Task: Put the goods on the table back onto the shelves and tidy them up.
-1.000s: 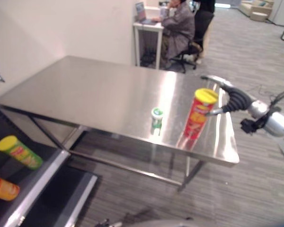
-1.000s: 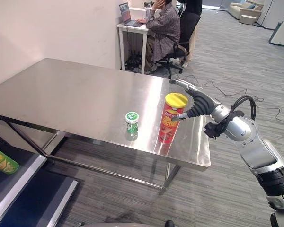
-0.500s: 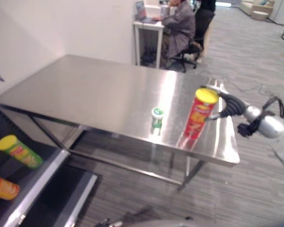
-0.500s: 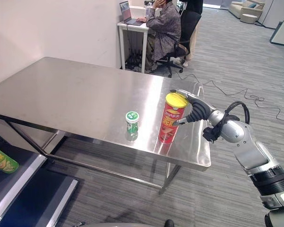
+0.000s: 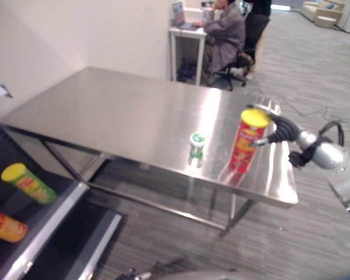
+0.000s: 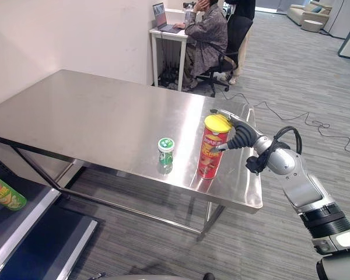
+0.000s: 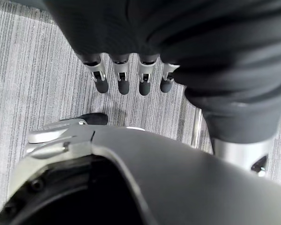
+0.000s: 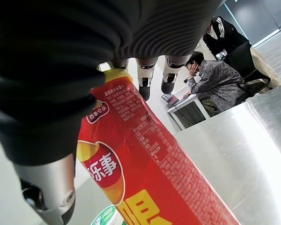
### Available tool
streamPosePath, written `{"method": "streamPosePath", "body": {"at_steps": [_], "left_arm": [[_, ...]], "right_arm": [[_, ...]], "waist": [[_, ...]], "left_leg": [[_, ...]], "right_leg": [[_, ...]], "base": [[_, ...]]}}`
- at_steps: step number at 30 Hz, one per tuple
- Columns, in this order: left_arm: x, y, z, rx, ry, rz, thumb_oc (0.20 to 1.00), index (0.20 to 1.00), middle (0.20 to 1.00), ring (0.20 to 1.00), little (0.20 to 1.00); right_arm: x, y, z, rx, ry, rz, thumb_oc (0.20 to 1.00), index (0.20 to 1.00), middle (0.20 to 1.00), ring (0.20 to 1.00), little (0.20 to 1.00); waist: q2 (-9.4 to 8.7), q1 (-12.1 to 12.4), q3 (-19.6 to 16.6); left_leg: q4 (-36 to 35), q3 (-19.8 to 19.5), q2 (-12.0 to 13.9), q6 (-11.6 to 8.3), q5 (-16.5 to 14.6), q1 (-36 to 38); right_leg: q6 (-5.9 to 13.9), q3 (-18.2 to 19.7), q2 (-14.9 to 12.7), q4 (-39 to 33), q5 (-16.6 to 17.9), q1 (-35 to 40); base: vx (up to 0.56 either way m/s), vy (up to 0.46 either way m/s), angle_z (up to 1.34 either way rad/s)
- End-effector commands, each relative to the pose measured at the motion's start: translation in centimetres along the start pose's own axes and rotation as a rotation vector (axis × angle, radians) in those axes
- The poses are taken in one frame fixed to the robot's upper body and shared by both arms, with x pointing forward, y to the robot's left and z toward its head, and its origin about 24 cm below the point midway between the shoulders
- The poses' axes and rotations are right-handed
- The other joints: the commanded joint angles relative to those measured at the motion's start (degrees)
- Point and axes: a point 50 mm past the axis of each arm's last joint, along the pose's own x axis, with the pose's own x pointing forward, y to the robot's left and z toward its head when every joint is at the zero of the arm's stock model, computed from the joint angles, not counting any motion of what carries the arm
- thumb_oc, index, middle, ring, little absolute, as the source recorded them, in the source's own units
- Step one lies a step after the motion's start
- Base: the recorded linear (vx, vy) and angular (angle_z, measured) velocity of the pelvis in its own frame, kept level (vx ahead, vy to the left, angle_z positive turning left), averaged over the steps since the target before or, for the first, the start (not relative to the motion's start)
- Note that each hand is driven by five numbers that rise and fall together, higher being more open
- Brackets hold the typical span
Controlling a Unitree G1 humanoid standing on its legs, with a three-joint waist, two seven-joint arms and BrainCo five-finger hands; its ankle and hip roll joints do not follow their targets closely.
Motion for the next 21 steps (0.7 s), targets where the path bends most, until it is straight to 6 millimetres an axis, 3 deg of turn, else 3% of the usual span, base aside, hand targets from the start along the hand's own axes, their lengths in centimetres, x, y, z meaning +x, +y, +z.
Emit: {"method": "streamPosePath", "body": {"at_steps": [1, 21], "left_arm": [[0.7, -1.3, 2.0, 0.020, -0.042, -0.055, 1.000, 1.000, 1.000, 1.000, 1.000], [0.4, -0.5, 2.5, 0.027, -0.089, -0.063, 1.000, 1.000, 1.000, 1.000, 1.000]], "right_arm": [[1.2, -1.1, 2.1, -0.094, -0.078, 0.017, 1.000, 1.000, 1.000, 1.000, 1.000], [-1.2, -0.7, 2.7, -0.240, -0.089, 0.229, 1.000, 1.000, 1.000, 1.000, 1.000]], "waist": [[0.81, 2.7, 1.4], [0.56, 2.0, 1.5]], "left_leg": [[0.4, -4.2, 0.3, 0.43, -4.6, -1.2], [0.4, -3.8, 0.7, -0.10, -4.6, -1.1]], "right_leg": [[2.93, -0.9, -5.7, 1.8, 2.9, 1.9], [2.93, -1.1, -5.9, 2.4, 2.3, 1.9]], "base": [[0.00, 0.000, 0.00], [0.00, -0.001, 0.02]]}}
